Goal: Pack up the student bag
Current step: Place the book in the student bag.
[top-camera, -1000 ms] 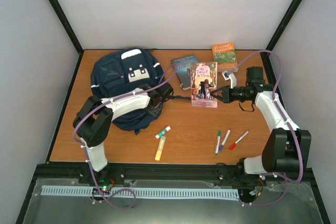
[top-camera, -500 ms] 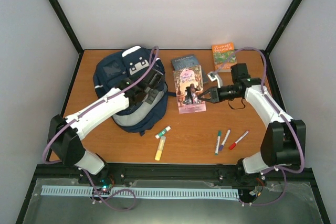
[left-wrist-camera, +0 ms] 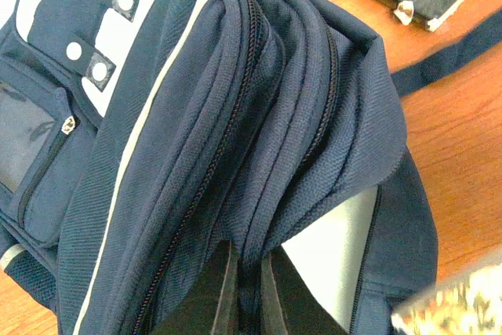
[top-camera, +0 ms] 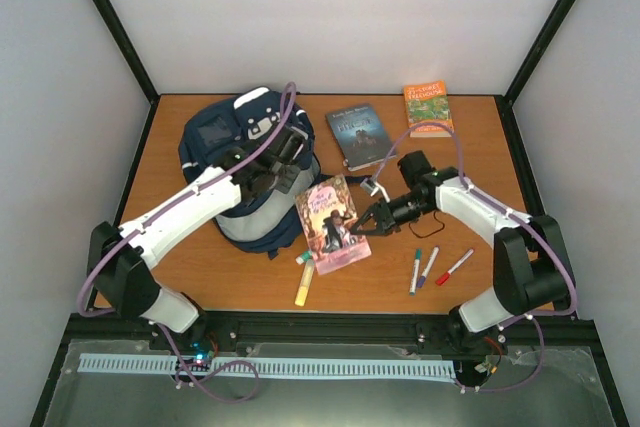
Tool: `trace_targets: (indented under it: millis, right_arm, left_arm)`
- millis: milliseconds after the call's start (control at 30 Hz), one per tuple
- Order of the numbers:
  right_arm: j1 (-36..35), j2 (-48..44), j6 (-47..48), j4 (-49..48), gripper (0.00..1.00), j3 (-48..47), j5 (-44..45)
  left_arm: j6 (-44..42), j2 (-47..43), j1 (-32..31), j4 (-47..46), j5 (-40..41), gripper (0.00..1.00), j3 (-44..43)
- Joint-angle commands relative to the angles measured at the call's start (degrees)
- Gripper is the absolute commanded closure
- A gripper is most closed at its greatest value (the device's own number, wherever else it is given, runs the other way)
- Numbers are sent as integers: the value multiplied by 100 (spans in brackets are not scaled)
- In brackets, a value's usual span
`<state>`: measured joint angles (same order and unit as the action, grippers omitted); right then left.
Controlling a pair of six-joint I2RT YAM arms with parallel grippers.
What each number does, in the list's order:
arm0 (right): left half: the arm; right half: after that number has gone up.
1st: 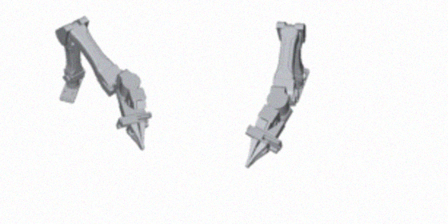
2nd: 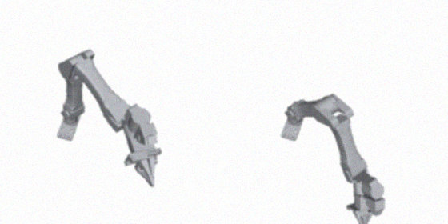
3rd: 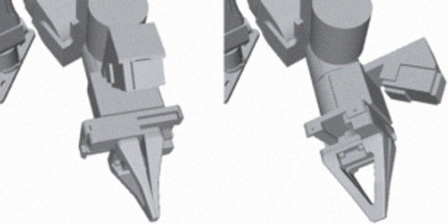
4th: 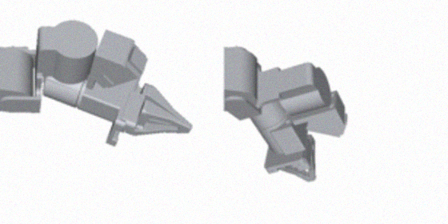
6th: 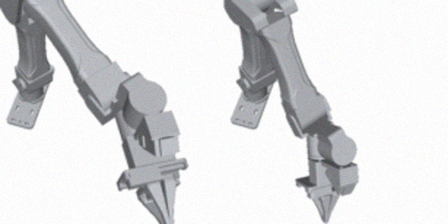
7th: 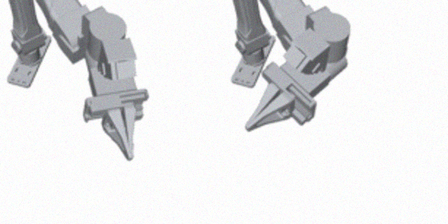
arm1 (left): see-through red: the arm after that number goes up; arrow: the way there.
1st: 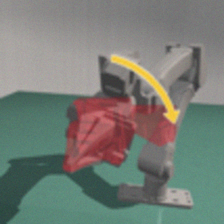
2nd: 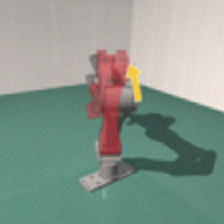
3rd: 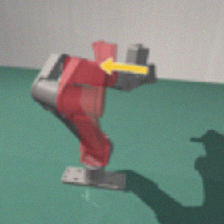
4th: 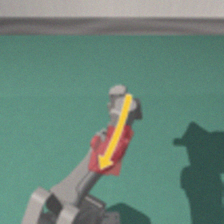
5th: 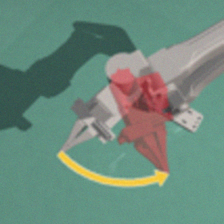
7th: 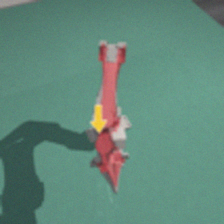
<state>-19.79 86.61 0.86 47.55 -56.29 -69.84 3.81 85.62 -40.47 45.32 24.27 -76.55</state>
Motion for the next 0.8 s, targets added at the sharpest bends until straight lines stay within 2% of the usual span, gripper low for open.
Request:
trace_targets:
  millis: [0, 200, 400, 467, 600, 767]
  right_arm:
    - [-489, 28, -304, -277, 97, 125, -205]
    - [-1107, 945, -72, -118, 97, -716, -358]
    - [-1339, 1942, -107, 8, 97, -1673, -425]
    - [-1372, 2217, -363, -116, 97, -1982, -375]
    - [-1380, 2594, -1418, -972, 97, -2416, -47]
    - [-1411, 3279, -2169, -1297, 97, -3304, 141]
  left_arm:
    - [-30, -507, 143, -685, -170, 99, -217]
    - [59, -880, 367, -1007, -771, 99, 88]
    - [232, -1084, 698, -1175, -1316, 99, 316]
    - [255, -1113, 751, -1204, -1367, 99, 329]
    - [319, -1166, 876, -1245, -1511, 99, 334]
    - [306, -1335, 953, -1354, -1715, 99, 413]
